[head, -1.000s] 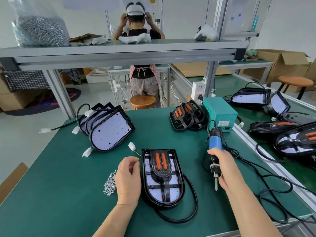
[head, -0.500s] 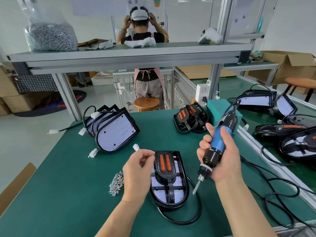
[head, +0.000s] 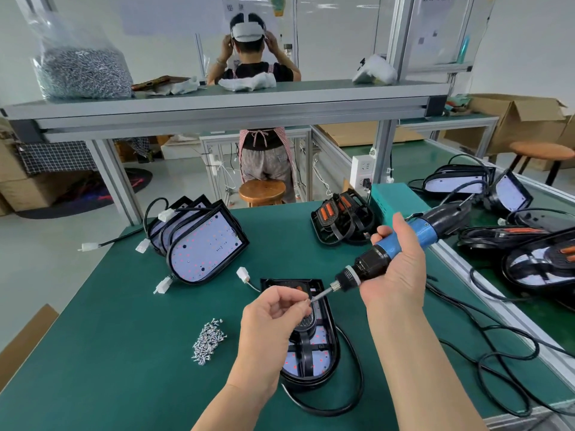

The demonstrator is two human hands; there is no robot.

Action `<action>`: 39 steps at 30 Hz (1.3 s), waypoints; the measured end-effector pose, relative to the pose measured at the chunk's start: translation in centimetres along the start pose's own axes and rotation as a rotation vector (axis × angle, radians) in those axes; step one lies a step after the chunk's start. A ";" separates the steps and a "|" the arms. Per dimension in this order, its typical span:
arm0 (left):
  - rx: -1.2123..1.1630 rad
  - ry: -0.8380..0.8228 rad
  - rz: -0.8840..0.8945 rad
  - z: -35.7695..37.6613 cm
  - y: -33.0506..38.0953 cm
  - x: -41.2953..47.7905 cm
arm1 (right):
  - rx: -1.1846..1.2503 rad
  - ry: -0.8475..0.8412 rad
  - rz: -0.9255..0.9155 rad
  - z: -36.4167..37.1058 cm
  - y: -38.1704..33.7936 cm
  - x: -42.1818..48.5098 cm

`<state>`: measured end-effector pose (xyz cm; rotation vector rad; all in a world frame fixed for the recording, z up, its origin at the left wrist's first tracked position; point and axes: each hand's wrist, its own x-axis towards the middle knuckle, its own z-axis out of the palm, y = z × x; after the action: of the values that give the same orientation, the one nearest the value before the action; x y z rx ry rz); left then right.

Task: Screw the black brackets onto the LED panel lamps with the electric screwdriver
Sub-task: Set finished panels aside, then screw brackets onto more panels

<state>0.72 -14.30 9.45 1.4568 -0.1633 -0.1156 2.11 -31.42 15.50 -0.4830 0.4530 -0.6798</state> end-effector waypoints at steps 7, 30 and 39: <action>-0.163 0.004 -0.084 0.5 -0.2 -0.3 | 0.016 0.053 -0.041 -0.9 0.5 -0.1; -0.152 0.136 -0.061 1.3 -1.2 -1.0 | -0.074 0.051 -0.146 -1.4 1.0 -1.9; -0.286 0.123 -0.148 2.3 -0.7 -1.7 | -0.068 -0.129 -0.255 -2.9 0.1 -1.6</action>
<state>-1.32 -16.30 8.94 1.1852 0.0603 -0.1629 -0.56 -31.03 13.51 -0.6518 0.2955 -0.8744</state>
